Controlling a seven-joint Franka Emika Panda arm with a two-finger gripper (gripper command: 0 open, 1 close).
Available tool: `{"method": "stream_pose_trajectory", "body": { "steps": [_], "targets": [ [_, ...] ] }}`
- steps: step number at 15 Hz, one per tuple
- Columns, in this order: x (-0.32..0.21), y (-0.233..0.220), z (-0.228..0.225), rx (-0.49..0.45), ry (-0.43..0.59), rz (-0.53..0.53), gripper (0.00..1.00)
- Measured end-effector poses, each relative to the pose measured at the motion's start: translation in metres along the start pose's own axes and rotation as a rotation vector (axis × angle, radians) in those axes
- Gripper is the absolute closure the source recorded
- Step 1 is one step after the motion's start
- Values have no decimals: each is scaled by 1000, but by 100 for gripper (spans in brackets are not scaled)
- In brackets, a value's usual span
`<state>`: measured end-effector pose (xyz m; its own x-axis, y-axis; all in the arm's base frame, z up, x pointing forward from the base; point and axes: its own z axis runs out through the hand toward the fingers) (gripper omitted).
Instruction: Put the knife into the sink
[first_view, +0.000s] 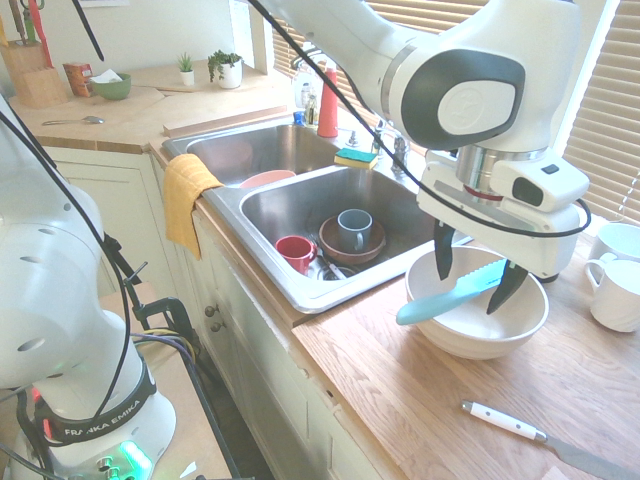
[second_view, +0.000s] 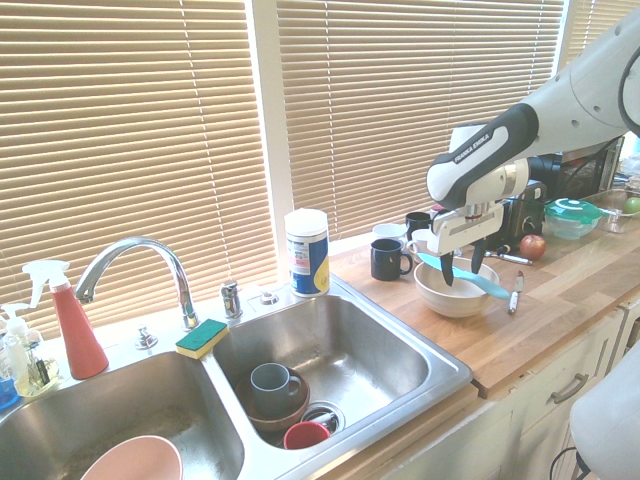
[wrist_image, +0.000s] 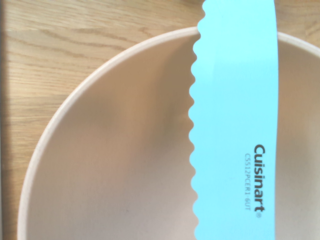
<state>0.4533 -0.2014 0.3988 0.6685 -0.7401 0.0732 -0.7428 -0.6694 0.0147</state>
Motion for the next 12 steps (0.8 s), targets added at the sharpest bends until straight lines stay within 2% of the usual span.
{"method": "stream_pose_trajectory", "body": {
  "steps": [12],
  "targets": [
    [-14,14,14,-1,-36,32,100]
  ]
}}
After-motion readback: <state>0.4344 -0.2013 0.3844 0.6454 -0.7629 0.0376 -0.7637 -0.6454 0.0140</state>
